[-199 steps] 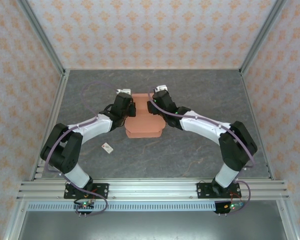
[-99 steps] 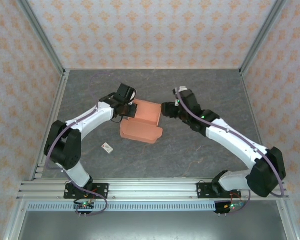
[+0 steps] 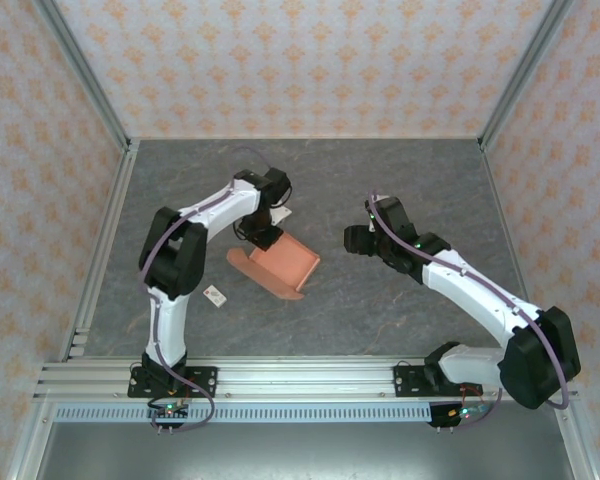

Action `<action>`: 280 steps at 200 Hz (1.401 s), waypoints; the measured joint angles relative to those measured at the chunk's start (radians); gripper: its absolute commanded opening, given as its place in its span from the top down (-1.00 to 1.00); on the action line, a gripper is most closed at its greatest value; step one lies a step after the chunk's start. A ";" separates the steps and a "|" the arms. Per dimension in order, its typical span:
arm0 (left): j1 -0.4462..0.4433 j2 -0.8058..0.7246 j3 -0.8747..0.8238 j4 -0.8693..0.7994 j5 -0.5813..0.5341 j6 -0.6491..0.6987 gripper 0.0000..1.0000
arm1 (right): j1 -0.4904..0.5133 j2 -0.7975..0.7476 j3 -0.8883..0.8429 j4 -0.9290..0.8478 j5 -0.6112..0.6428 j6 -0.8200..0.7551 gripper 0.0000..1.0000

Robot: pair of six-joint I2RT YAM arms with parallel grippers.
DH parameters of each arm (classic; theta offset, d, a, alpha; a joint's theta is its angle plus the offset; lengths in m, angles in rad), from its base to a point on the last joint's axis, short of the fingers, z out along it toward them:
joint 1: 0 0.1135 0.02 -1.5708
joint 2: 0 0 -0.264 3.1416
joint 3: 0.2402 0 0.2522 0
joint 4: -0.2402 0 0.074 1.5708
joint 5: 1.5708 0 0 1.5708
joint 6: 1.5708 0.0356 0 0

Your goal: Fold the paper box

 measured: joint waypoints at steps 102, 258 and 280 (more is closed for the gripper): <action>-0.065 0.224 0.254 -0.208 -0.093 0.002 1.00 | 0.000 0.010 -0.010 0.007 0.002 -0.003 -0.32; -0.150 0.378 0.529 -0.294 -0.235 0.277 0.79 | -0.016 -0.042 -0.020 -0.058 0.082 0.008 -0.32; -0.156 0.394 0.568 -0.290 -0.234 0.356 0.77 | -0.041 -0.068 -0.020 -0.083 0.104 0.012 -0.32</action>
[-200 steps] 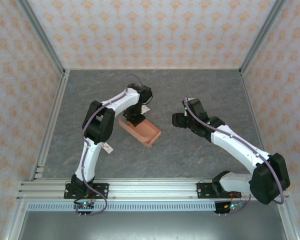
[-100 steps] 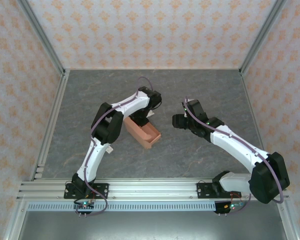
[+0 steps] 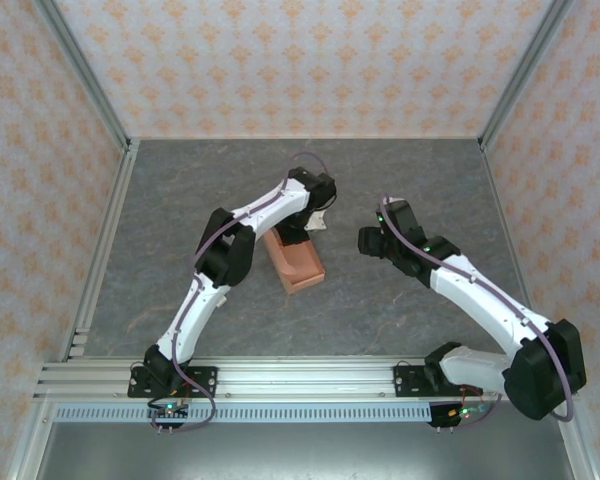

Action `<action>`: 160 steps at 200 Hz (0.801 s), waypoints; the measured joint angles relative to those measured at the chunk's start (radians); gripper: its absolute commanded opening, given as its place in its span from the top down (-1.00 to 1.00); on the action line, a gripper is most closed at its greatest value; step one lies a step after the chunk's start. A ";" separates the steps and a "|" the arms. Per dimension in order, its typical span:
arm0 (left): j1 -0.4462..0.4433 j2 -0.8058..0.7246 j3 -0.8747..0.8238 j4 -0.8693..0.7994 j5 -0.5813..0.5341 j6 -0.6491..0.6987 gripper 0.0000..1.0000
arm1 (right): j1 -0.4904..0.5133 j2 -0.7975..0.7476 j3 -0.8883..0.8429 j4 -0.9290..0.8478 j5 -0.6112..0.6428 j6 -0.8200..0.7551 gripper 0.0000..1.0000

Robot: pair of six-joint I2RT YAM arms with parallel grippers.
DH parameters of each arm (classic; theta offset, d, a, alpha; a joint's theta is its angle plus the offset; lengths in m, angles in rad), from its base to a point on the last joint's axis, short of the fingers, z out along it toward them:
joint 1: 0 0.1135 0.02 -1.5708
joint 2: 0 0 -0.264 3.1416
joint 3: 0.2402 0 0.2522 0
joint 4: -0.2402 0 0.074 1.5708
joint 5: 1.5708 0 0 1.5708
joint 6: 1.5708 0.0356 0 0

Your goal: Fold the paper box

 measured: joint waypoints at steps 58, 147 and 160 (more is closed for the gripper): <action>-0.051 0.051 0.096 0.016 -0.008 0.183 0.59 | -0.033 -0.026 0.000 -0.049 0.048 0.000 -0.32; -0.076 0.069 0.116 0.038 -0.025 0.233 0.00 | -0.041 -0.026 0.001 -0.071 0.060 -0.001 -0.32; -0.076 0.067 0.116 0.038 -0.026 0.233 -0.07 | -0.041 -0.026 0.002 -0.071 0.060 -0.001 -0.32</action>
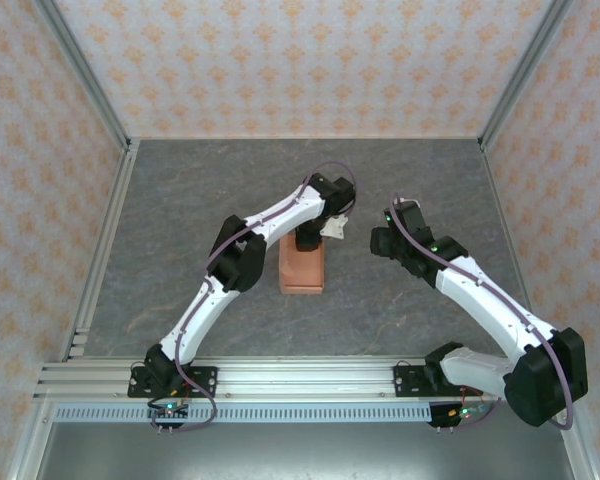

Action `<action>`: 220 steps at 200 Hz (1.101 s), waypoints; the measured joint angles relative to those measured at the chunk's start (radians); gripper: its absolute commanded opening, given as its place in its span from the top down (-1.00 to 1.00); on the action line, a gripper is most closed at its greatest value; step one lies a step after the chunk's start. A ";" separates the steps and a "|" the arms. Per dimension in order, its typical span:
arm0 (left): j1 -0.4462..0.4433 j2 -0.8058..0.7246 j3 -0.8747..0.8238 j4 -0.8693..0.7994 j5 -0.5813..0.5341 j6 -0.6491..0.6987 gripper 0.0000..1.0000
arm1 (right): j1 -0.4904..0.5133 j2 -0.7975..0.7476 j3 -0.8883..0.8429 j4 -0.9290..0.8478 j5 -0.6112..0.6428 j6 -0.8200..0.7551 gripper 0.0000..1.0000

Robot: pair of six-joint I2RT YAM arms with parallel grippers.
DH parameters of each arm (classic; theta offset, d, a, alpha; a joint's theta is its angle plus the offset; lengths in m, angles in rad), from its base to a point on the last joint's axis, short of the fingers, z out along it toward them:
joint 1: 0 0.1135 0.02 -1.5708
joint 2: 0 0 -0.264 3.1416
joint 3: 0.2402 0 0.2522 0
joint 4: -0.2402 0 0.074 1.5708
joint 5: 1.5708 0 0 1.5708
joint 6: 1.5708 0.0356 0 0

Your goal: Fold the paper box

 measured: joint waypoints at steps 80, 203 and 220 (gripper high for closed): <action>0.000 -0.104 0.000 0.001 0.060 -0.011 -0.26 | 0.000 0.000 0.006 -0.003 -0.001 -0.001 -0.33; 0.209 -0.895 -0.537 0.473 0.330 -0.570 -0.23 | 0.033 0.491 0.249 0.193 -0.451 -0.016 -0.37; 0.208 -1.052 -0.704 0.552 0.299 -0.689 -0.24 | 0.042 0.614 0.349 0.211 -0.513 -0.027 -0.33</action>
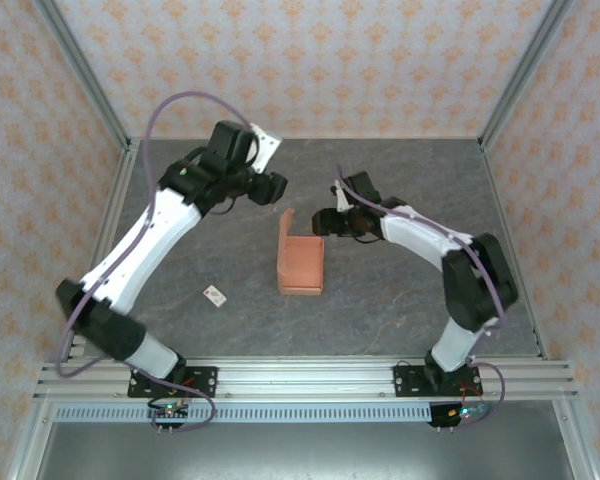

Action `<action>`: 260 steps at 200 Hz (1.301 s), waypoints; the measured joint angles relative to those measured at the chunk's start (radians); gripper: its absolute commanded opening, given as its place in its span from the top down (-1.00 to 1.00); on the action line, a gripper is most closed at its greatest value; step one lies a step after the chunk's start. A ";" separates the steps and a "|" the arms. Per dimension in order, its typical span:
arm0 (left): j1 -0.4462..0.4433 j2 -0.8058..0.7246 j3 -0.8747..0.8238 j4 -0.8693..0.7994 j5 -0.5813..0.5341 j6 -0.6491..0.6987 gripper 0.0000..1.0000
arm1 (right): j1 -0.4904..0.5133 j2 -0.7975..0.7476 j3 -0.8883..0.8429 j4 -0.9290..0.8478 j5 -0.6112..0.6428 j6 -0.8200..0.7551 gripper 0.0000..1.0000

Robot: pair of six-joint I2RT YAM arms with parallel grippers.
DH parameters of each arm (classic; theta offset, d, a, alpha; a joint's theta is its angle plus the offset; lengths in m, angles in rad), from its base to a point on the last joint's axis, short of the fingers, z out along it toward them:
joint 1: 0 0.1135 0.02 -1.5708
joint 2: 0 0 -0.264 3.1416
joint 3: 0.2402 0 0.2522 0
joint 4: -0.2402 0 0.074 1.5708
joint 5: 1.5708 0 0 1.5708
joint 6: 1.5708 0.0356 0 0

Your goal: Fold the paper box

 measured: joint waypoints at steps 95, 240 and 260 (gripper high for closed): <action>-0.006 -0.449 -0.731 0.153 -0.144 -0.438 -0.03 | -0.018 0.287 0.250 -0.106 -0.200 -0.063 0.04; -0.182 -0.335 -1.165 0.594 0.111 -0.734 0.38 | -0.039 0.365 0.330 -0.222 -0.229 -0.068 0.26; -0.183 -0.247 -1.165 0.671 0.121 -0.736 0.42 | -0.040 0.374 0.342 -0.238 -0.229 -0.072 0.30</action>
